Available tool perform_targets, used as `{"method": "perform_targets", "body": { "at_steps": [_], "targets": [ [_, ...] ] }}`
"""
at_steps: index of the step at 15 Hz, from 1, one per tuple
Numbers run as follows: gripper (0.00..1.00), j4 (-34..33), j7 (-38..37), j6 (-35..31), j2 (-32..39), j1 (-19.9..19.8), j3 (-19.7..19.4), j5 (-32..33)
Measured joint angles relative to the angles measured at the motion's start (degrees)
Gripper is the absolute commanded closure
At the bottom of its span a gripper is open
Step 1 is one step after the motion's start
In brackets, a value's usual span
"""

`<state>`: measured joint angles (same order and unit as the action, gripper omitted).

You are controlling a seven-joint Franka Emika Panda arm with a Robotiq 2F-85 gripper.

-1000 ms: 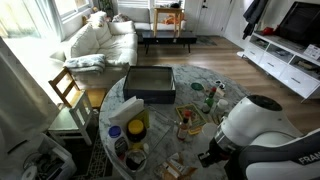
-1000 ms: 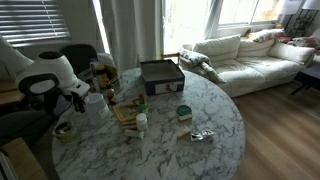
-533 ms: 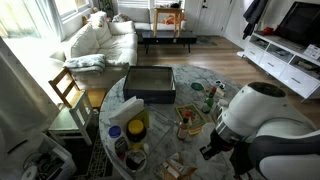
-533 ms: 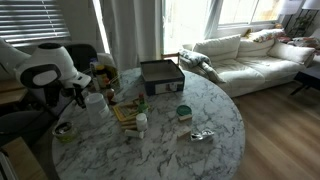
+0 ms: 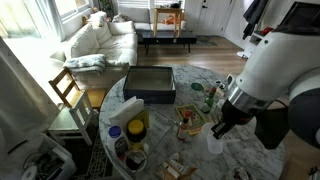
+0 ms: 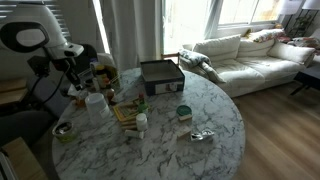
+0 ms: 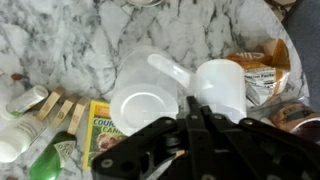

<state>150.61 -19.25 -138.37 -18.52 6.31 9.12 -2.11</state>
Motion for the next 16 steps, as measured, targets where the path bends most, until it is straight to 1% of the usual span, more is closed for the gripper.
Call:
{"method": "perform_targets", "body": {
  "at_steps": [2, 4, 7, 11, 16],
  "targets": [
    [0.99, 0.03, -0.29, 0.27, -1.65, -2.50, -0.01, 4.32],
    [0.99, 0.47, -0.59, -0.88, -2.05, -5.03, -0.05, 7.30],
    [0.99, 2.14, -0.92, -5.20, -2.07, -7.45, -0.20, 8.42],
    [0.99, 4.35, -0.95, -10.45, -2.05, -7.66, -0.19, 8.26],
    [0.99, 6.53, -0.86, -14.12, -2.06, -7.54, 0.51, 8.59]
  ]
}}
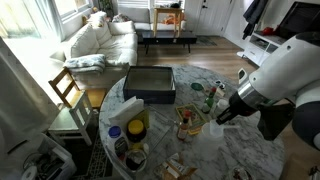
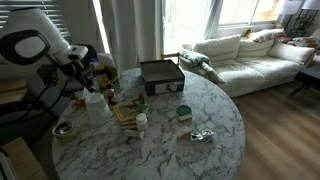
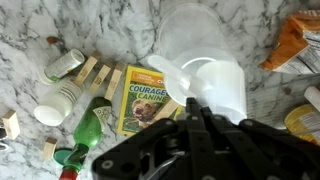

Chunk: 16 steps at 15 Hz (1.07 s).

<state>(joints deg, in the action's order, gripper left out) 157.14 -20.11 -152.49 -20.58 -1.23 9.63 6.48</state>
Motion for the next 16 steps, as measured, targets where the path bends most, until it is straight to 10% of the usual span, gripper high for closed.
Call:
{"method": "perform_targets", "body": {
  "at_steps": [13, 16],
  "targets": [
    [0.99, -0.05, -1.91, -3.38, 1.46, -4.60, 4.66, 9.23],
    [0.69, -0.05, -2.90, -3.91, 2.23, -4.86, 5.26, 10.32]
  ]
}}
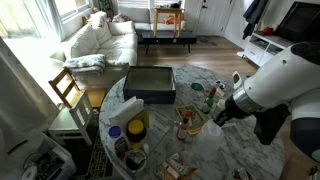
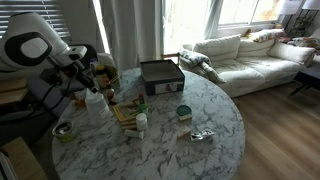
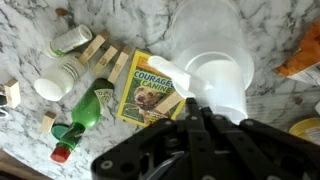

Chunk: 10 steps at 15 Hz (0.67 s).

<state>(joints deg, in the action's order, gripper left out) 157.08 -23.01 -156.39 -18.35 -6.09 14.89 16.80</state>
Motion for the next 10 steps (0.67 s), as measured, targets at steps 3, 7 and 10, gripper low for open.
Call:
{"method": "perform_targets", "body": {
  "at_steps": [3, 7, 10],
  "targets": [
    [0.53, 0.00, -1.69, -0.64, 0.11, -0.91, 0.53, 2.31],
    [0.22, -0.01, -1.94, -0.78, 0.11, -1.34, 0.60, 3.02],
    [0.01, -0.03, -1.40, -0.78, -0.24, -0.67, -0.23, 1.82]
  ]
}}
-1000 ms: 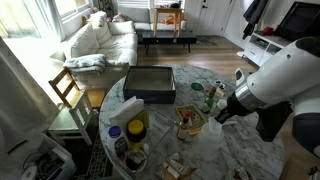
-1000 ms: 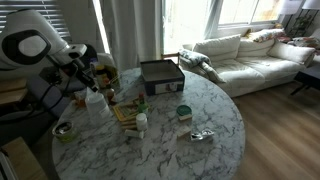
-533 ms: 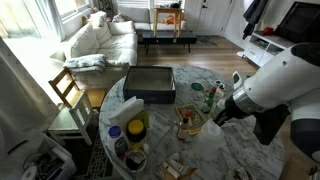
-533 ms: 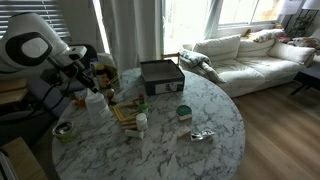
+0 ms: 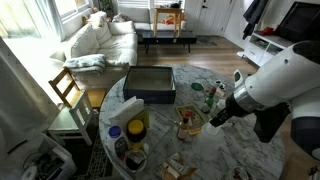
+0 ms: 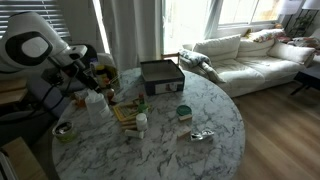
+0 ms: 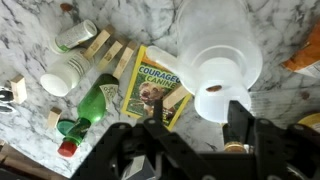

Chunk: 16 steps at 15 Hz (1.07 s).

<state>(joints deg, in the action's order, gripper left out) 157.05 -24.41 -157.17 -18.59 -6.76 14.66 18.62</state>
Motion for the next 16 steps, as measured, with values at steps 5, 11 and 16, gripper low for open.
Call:
{"method": "perform_targets", "body": {
  "at_steps": [5, 11, 16],
  "targets": [
    [0.00, -0.13, 8.07, 2.39, -3.57, 5.66, -5.38, -11.24],
    [0.00, -2.46, 15.73, 25.91, -10.52, 13.03, -11.75, -27.72],
    [0.00, -1.71, 16.62, 39.35, -12.21, 14.15, -12.10, -34.62]
  ]
}}
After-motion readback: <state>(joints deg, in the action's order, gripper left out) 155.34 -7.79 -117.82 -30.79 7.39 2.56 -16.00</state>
